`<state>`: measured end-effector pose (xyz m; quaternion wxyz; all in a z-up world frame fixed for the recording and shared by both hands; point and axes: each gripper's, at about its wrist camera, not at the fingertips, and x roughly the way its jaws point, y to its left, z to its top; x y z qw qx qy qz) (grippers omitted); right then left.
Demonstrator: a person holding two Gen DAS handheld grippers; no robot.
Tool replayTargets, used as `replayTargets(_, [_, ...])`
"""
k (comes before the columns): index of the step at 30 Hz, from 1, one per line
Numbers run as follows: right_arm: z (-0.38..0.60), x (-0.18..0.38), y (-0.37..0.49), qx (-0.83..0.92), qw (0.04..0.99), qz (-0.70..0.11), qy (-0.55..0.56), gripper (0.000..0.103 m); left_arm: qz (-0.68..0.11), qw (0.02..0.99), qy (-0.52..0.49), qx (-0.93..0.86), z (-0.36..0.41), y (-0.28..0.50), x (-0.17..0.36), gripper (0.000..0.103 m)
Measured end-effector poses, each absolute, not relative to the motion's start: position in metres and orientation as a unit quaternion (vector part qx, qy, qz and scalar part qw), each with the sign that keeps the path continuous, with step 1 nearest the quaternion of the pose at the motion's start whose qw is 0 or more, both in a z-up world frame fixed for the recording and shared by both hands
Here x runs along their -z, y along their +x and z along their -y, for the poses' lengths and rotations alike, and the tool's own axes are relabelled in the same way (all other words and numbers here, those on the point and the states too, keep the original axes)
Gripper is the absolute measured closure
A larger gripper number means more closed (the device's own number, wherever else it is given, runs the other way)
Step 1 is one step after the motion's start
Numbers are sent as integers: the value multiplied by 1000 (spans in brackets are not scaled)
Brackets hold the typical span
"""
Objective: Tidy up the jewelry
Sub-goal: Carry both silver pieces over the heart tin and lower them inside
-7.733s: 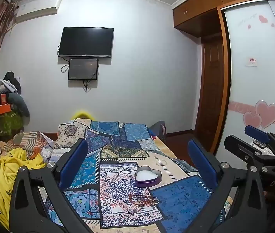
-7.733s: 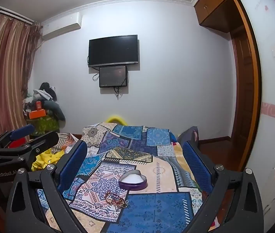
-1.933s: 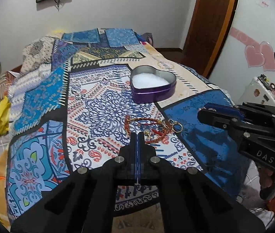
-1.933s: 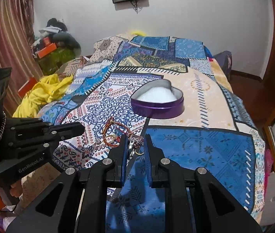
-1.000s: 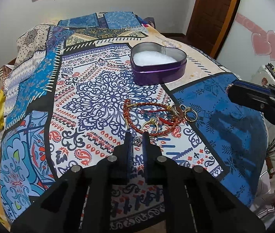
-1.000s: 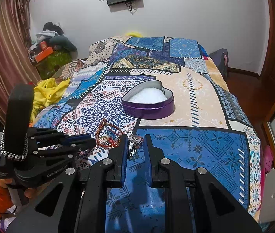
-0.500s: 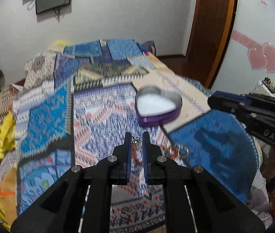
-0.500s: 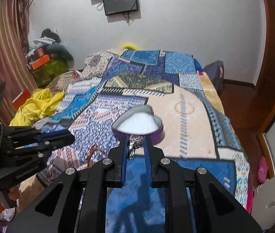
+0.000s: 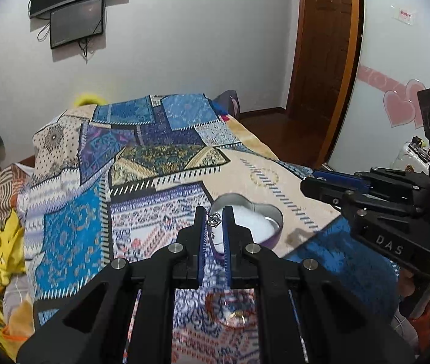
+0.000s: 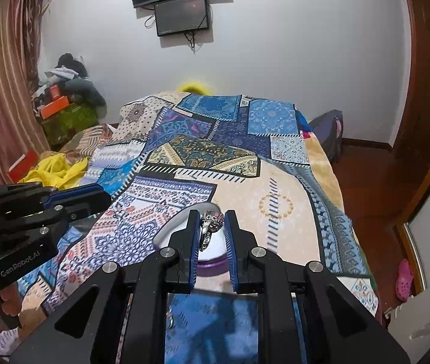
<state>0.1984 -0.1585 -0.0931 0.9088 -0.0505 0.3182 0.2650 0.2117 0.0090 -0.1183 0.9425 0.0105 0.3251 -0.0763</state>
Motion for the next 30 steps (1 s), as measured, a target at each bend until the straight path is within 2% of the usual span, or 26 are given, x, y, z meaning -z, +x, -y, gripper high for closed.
replayTargets(18, [138,131,238,-288,879,-374,-66,89,-377,919,11,112,-3,262,164,94])
replayTargets(30, [133,143,245,-299,864,-399,-71,88,-402,906,12,132,0,269,182,94])
